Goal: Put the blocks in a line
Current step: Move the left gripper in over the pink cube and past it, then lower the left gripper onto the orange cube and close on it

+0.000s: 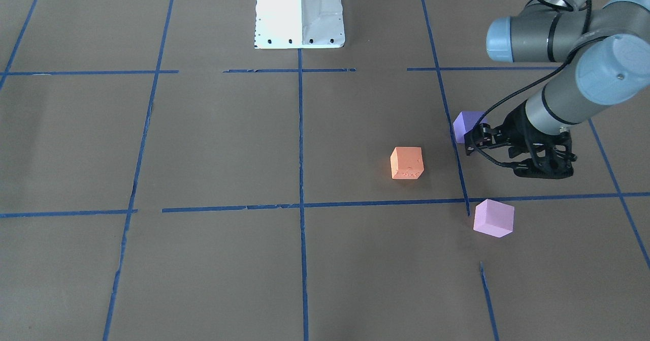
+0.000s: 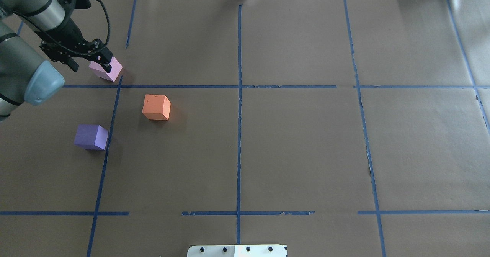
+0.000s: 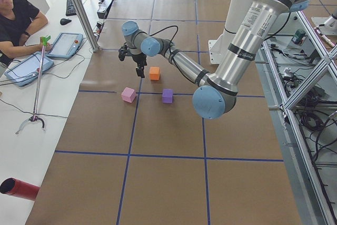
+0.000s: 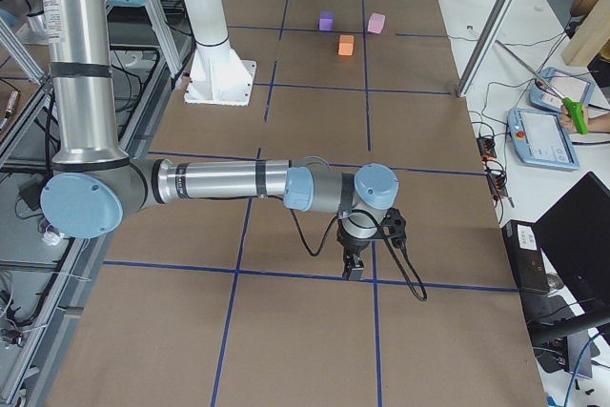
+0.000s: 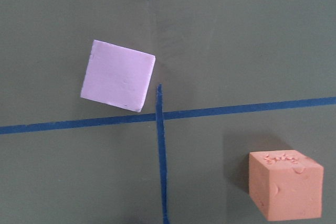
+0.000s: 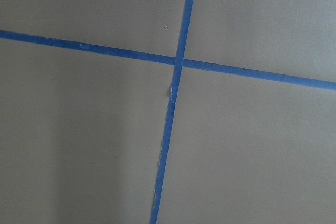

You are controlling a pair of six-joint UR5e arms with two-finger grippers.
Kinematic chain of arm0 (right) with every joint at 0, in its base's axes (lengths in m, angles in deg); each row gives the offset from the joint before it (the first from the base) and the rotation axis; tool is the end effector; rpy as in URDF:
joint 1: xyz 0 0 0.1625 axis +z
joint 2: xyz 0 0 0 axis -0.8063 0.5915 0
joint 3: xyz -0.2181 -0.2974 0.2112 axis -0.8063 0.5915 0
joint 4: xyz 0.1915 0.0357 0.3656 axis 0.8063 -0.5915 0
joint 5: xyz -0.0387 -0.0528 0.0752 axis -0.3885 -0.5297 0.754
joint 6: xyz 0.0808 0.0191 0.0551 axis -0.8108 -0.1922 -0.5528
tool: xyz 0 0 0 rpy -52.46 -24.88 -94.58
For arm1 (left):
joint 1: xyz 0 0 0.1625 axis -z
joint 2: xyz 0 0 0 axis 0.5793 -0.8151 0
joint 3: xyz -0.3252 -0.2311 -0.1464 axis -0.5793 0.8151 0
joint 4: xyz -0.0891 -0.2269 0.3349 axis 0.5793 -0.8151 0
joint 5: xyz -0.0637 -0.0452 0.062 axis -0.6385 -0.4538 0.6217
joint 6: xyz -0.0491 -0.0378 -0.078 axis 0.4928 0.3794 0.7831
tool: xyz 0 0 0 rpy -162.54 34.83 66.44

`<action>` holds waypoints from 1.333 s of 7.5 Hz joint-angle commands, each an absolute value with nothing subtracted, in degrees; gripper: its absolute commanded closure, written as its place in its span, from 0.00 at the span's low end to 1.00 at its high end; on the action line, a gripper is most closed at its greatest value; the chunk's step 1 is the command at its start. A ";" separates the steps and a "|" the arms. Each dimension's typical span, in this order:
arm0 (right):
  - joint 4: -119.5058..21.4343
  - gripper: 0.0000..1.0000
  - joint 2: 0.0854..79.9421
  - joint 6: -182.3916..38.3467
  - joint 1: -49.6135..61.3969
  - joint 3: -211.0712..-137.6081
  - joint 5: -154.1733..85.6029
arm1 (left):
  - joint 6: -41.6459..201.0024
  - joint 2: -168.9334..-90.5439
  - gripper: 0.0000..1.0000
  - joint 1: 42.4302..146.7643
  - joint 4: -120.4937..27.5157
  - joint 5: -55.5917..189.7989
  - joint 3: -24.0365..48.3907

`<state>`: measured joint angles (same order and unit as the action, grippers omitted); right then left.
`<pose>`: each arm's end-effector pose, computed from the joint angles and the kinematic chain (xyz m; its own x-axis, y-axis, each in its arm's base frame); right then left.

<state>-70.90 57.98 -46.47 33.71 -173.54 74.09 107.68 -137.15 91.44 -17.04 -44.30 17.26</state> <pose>0.0451 -0.5040 0.6396 0.7352 -0.1411 0.6630 0.1621 0.9863 0.0301 0.3058 -0.5710 0.3408 0.6355 0.0193 -0.7719 -0.0725 0.9968 -0.0347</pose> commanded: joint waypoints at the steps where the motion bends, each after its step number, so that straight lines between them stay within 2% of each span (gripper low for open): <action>1: -70.90 0.00 58.01 -46.47 33.71 -173.54 74.09 | 119.04 -138.17 0.00 87.09 -25.53 -43.99 13.26; 4: -70.90 0.00 58.01 -46.47 33.71 -173.54 74.09 | 125.47 -140.89 0.00 82.88 -27.68 -40.24 9.81; 10: -70.90 0.00 58.01 -46.47 33.71 -173.54 74.09 | 128.76 -140.73 0.00 79.26 -30.84 -35.91 8.92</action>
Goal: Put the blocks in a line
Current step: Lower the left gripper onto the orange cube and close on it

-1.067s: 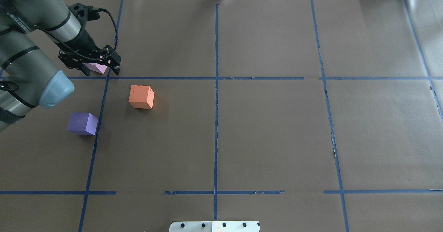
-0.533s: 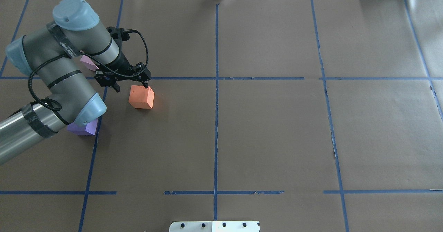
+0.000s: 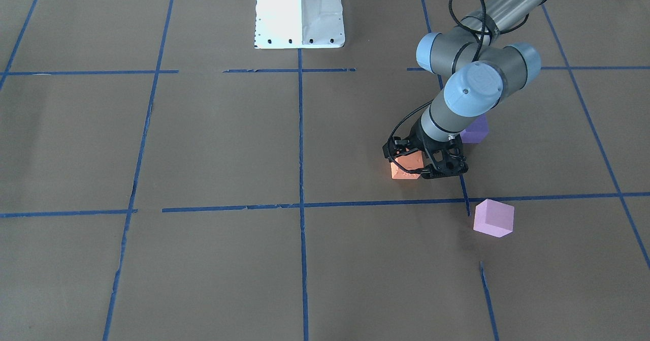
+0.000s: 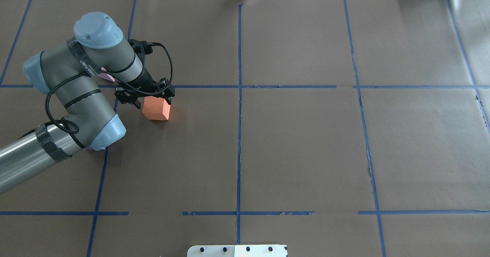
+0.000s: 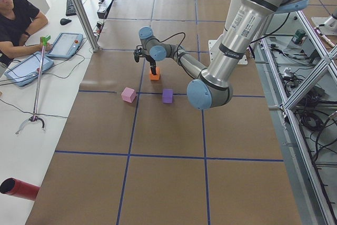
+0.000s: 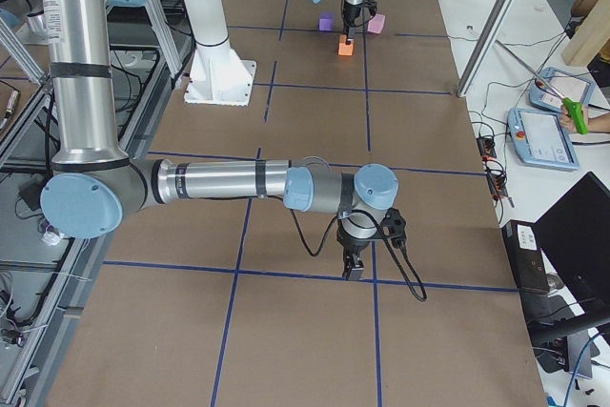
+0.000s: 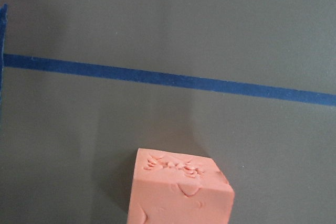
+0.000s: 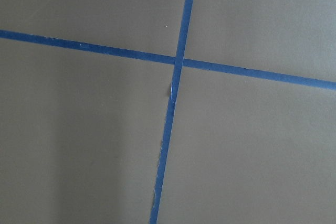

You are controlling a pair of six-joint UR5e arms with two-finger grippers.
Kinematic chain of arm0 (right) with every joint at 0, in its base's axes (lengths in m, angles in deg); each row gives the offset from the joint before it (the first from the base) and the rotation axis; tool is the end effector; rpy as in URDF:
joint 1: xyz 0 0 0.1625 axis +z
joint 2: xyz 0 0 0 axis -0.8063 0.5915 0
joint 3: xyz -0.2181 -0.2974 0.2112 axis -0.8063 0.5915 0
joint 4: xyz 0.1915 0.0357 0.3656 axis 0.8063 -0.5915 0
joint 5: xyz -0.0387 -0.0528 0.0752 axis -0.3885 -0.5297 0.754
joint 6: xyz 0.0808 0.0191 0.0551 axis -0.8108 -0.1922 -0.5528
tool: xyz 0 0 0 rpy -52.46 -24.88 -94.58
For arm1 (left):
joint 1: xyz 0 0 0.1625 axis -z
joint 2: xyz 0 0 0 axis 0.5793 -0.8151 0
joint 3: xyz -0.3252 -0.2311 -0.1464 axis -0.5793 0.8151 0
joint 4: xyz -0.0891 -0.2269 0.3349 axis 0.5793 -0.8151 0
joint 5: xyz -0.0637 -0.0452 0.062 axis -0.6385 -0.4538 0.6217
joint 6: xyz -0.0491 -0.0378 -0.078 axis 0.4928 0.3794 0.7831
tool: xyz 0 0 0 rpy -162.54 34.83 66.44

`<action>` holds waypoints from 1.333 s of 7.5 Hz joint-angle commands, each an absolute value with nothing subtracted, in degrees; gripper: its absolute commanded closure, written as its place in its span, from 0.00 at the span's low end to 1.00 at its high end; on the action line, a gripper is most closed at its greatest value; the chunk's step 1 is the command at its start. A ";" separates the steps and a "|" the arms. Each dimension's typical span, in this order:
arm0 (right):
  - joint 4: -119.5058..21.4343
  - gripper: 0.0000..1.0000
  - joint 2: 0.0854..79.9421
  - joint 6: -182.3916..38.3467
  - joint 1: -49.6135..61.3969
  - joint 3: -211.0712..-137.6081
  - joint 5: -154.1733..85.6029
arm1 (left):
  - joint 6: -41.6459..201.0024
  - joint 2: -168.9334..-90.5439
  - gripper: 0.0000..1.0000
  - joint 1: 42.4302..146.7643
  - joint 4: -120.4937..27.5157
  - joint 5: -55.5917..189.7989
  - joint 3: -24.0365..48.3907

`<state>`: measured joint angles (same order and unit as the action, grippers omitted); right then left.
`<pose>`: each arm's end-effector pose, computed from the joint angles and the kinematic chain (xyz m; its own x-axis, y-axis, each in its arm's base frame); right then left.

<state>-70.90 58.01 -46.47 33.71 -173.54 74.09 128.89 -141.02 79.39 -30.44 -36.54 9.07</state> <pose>0.0451 -0.5037 0.6399 0.7352 -0.1407 0.6631 0.1621 0.9863 0.0296 0.4442 -0.5343 0.3393 0.6375 -0.1161 -0.7617 0.0300 0.9916 -0.1261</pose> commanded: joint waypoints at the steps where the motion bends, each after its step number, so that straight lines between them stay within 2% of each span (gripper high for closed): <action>1: -70.90 0.00 58.01 -46.47 33.71 -173.54 74.09 | 128.76 -140.38 0.00 79.26 -31.54 -35.56 8.84; 8: -70.90 0.00 58.01 -46.47 33.71 -173.54 74.09 | 129.02 -140.55 0.00 79.26 -36.56 -33.36 4.97; 9: -70.90 0.00 58.01 -46.47 33.71 -173.54 74.09 | 129.02 -140.47 0.05 79.26 -36.56 -33.36 5.05; 10: -70.90 0.00 58.01 -46.47 33.71 -173.54 74.09 | 129.19 -140.38 0.19 79.35 -36.64 -33.44 5.06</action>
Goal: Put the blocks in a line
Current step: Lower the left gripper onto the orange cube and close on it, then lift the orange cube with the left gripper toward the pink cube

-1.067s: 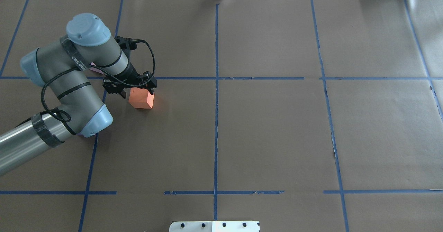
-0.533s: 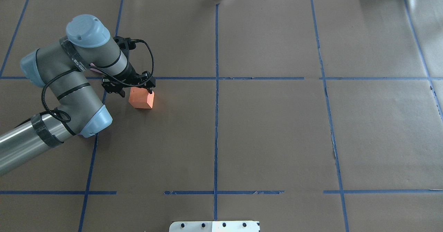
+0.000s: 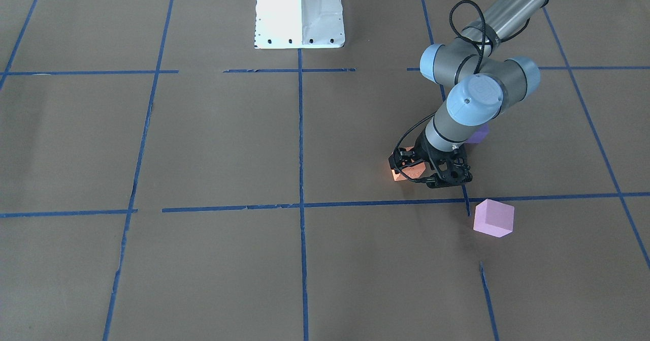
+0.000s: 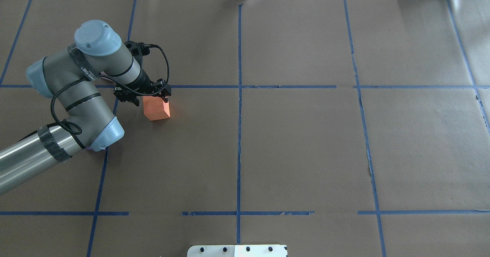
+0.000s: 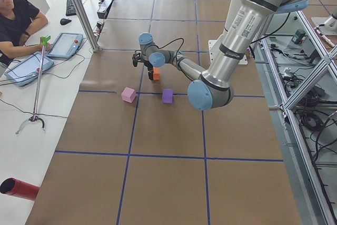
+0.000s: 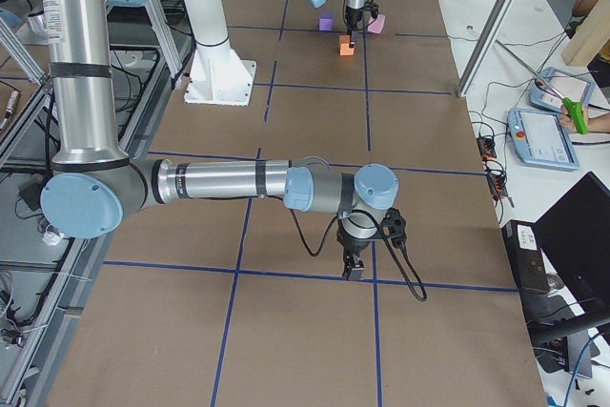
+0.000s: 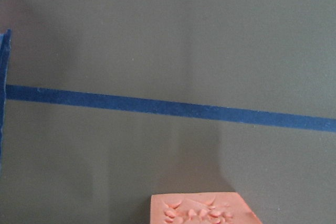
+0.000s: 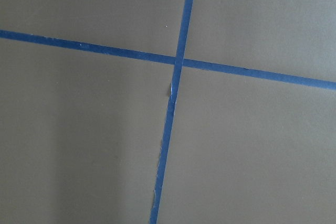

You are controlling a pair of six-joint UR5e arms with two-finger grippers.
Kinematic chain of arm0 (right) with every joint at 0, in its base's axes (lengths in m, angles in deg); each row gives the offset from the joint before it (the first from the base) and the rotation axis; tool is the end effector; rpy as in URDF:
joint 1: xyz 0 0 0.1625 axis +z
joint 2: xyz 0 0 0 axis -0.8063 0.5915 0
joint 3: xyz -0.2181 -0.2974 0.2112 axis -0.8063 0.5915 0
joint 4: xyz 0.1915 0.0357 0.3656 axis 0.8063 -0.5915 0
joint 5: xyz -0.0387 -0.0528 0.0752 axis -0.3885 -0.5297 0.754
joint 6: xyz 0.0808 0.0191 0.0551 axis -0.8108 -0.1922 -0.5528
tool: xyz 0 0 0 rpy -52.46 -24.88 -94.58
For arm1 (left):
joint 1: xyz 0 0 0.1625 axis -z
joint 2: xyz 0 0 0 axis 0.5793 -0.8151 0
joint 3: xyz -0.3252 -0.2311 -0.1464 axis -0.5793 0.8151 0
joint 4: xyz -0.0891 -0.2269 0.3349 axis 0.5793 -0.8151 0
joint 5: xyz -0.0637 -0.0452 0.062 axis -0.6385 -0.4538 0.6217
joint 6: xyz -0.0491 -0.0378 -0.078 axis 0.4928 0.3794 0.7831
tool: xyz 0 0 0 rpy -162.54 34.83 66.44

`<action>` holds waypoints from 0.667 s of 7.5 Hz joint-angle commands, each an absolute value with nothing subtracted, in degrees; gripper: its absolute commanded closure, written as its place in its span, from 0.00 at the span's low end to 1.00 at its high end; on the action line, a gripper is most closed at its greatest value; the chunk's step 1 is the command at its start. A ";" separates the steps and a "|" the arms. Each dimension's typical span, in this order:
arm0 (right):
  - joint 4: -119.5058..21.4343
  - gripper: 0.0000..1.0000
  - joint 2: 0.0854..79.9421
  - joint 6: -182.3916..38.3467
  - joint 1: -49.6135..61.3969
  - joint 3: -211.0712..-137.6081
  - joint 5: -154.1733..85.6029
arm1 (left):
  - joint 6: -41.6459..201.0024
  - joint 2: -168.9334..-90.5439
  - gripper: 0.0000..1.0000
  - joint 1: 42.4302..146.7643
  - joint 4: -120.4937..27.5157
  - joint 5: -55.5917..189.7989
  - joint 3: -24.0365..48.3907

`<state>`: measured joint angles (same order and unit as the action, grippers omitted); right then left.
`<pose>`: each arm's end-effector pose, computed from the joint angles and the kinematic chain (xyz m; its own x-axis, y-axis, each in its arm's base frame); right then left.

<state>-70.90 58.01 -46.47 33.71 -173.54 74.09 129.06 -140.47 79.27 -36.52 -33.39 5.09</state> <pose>0.0451 -0.5037 0.6399 0.7352 -0.1407 0.6631 0.1621 0.9863 0.0296 0.4510 -0.5451 0.3680 0.6412 -0.1028 -0.7604 0.0657 0.9947 -0.0790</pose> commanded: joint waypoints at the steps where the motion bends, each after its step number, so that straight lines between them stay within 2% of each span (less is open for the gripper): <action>1: -70.90 0.00 58.01 -46.47 33.71 -173.54 74.09 | 129.37 -140.38 0.32 79.35 -36.65 -33.53 5.23; 2: -70.90 0.00 58.01 -46.47 33.71 -173.54 74.09 | 129.37 -140.38 0.56 79.43 -36.65 -33.88 5.49; 3: -70.90 0.00 58.01 -46.47 33.71 -173.54 74.09 | 129.63 -140.29 0.76 79.96 -36.30 -34.14 6.80; 4: -70.90 0.00 58.01 -46.47 33.62 -173.54 74.09 | 129.29 -140.29 0.85 82.31 -35.60 -35.10 7.94; 5: -70.90 0.00 57.92 -46.47 33.71 -173.54 74.09 | 128.50 -139.68 0.85 85.64 -34.20 -38.68 8.74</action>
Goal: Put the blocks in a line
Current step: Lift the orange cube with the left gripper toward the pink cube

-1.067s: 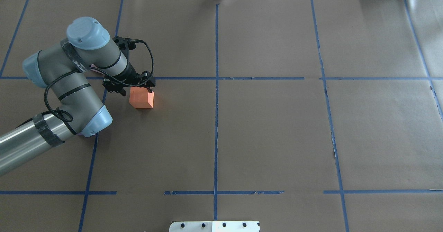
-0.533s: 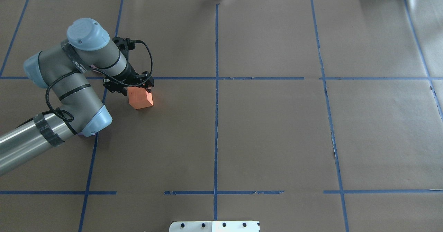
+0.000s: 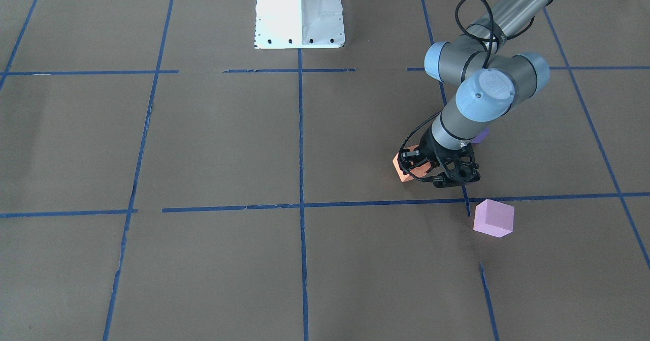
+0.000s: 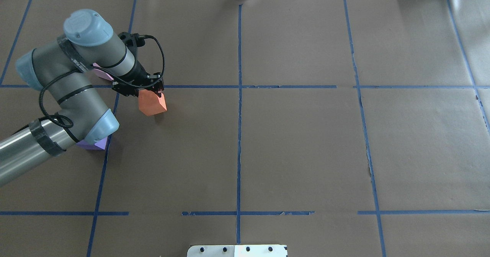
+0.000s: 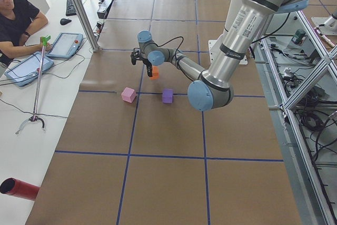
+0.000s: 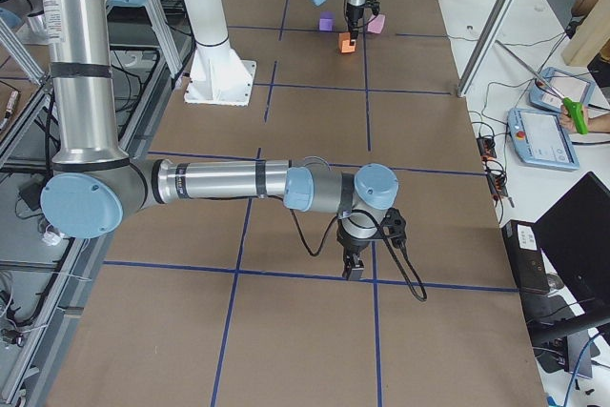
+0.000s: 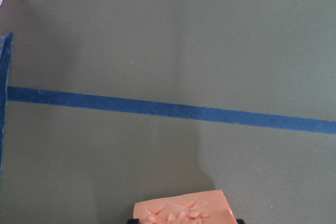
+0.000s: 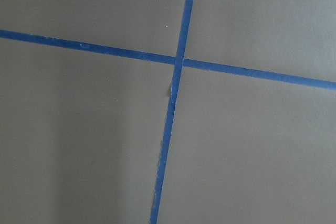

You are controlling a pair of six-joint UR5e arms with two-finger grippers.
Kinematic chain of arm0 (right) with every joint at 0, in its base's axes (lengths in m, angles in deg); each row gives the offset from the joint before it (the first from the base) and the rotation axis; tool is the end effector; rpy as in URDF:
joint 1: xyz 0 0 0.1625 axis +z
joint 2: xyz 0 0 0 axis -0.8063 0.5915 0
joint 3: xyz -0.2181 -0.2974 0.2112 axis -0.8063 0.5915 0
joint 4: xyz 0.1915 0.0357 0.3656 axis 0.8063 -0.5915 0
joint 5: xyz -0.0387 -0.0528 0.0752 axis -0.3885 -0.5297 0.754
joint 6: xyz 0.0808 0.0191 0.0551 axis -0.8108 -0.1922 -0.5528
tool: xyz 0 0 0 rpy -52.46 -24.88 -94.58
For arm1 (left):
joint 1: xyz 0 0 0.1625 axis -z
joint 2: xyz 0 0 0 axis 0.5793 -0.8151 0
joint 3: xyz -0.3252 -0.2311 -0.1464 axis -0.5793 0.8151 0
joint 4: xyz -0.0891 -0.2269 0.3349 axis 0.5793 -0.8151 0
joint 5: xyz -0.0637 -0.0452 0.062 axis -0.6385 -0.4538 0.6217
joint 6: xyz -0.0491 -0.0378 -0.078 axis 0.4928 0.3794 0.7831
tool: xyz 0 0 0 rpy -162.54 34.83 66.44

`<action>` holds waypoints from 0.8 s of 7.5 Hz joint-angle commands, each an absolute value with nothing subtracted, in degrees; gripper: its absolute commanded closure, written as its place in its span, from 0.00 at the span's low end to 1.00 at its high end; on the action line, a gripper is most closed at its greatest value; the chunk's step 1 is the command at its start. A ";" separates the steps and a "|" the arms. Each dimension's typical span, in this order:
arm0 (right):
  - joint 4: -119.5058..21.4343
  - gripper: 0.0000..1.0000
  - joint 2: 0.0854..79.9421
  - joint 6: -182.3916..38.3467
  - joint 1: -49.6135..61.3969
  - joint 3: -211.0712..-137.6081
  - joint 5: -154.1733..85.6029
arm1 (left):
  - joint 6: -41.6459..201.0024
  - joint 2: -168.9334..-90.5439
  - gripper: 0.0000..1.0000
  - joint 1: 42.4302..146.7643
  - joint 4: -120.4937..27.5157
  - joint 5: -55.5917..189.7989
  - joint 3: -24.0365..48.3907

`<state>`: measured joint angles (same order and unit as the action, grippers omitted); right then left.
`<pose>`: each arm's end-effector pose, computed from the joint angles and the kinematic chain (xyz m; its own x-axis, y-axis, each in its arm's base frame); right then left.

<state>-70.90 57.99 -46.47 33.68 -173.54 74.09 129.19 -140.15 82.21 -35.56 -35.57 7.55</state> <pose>0.0448 -0.5039 0.6397 0.7351 -0.1413 0.6630 0.1626 0.9862 0.0299 0.4181 -0.5583 0.3517 0.6112 -0.1257 -0.7815 0.0903 0.9919 -0.0889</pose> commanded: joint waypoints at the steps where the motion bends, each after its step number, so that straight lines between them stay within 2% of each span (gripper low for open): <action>1: -70.90 0.00 58.01 -46.47 33.62 -173.54 74.09 | 126.23 -138.72 0.85 87.07 -31.57 -39.06 11.44; 4: -70.90 0.00 58.01 -46.47 33.71 -173.54 74.09 | 106.08 -138.10 0.85 95.40 -21.92 -39.16 13.22; 6: -70.90 0.00 58.01 -46.47 33.71 -173.54 74.09 | 97.13 -134.25 0.85 96.31 -19.15 -39.16 15.16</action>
<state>-70.90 58.01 -46.47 33.71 -173.54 74.09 102.32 -136.52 95.33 -20.79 -39.10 14.22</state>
